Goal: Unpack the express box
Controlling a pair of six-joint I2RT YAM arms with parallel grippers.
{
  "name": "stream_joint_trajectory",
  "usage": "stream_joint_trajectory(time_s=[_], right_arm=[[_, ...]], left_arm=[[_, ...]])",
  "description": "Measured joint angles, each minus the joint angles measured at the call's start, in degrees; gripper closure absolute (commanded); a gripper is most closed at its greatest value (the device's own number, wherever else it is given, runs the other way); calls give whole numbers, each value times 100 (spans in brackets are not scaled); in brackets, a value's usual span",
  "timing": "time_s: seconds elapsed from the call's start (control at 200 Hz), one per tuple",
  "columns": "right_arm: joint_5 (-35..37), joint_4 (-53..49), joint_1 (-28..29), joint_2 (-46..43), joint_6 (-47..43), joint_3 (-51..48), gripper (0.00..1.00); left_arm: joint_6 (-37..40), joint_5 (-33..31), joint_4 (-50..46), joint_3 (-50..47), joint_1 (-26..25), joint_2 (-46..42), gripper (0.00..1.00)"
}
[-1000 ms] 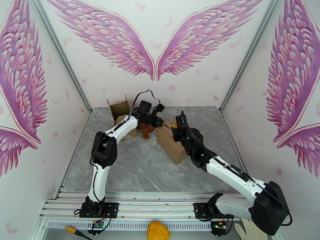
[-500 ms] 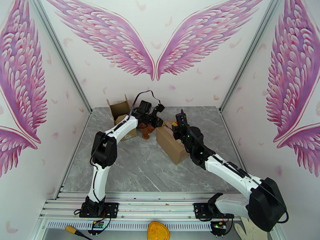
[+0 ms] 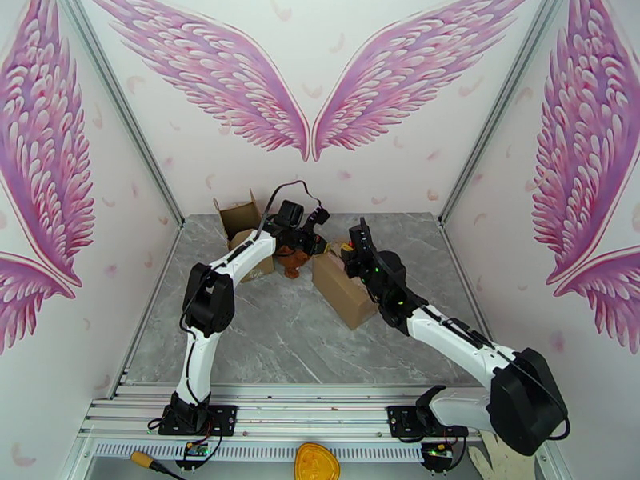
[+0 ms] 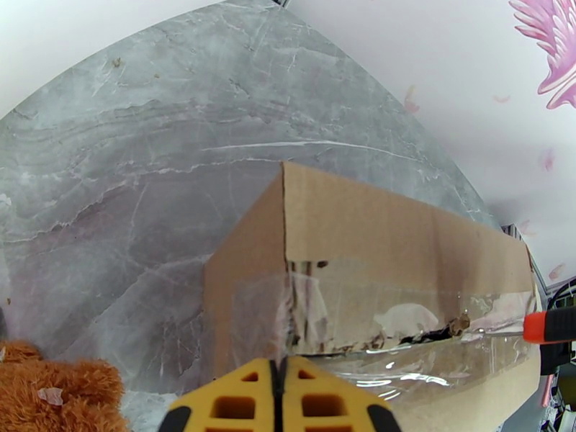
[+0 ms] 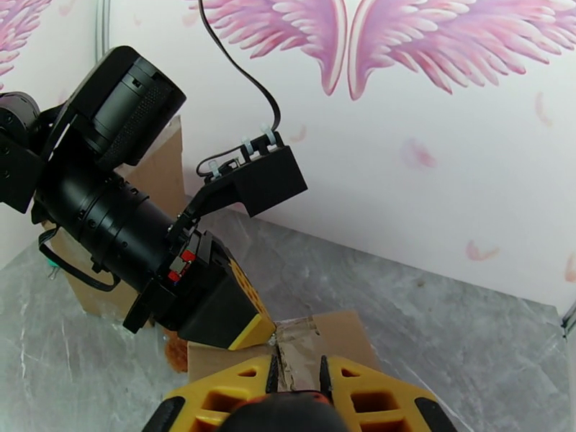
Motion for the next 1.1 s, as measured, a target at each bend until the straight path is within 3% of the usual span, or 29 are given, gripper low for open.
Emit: stream_joint_trajectory(time_s=[0.545, 1.099], right_arm=[[4, -96, -2, 26, 44, 0, 100], [4, -837, -15, -754, 402, -238, 100]], left_arm=[[0, -103, -61, 31, -11, 0, 98], [-92, 22, -153, 33, -50, 0, 100]])
